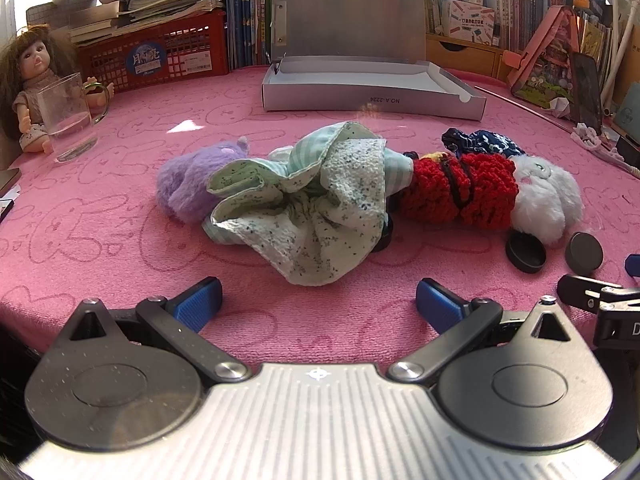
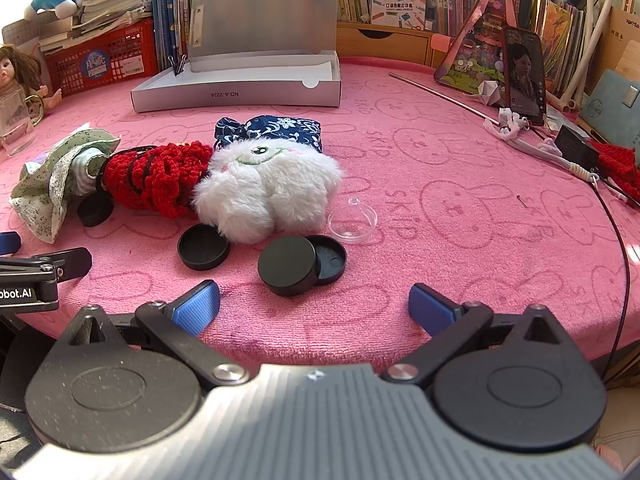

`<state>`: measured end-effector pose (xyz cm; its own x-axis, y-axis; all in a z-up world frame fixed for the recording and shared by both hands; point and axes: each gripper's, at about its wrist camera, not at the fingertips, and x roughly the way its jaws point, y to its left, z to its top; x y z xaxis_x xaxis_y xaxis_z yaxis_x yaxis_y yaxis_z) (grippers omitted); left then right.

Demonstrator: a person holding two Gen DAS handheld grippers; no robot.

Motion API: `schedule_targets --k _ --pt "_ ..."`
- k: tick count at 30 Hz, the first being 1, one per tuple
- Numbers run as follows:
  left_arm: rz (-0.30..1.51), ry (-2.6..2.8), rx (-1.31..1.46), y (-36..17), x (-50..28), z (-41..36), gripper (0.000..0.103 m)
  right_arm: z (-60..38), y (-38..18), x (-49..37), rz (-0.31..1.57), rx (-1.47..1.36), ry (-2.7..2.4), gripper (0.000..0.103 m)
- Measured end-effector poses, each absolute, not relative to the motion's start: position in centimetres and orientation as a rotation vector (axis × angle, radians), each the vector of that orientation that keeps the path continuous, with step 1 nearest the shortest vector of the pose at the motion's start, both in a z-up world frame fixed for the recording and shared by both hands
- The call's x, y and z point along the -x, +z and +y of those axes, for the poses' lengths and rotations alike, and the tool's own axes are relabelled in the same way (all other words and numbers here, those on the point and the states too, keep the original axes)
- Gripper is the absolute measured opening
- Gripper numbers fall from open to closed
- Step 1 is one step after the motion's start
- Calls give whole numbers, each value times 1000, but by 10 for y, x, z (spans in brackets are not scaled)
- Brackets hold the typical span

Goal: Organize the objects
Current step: 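Lower the left tool onto the green floral cloth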

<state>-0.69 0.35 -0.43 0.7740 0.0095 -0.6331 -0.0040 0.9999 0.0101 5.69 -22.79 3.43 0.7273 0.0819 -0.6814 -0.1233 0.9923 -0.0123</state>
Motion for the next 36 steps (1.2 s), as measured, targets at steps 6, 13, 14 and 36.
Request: schedule_targets --k 6,13,14,36 --pt "662 0 -16 -6 7 2 103 -228 37 -60 743 54 110 103" --pt "667 -3 -17 -6 7 3 103 -223 34 -54 724 52 91 103" --pt "669 -4 -17 -6 7 3 103 -223 35 -54 726 52 94 103" --pt "421 -4 -57 37 5 16 71 -227 52 -44 665 29 118 75"
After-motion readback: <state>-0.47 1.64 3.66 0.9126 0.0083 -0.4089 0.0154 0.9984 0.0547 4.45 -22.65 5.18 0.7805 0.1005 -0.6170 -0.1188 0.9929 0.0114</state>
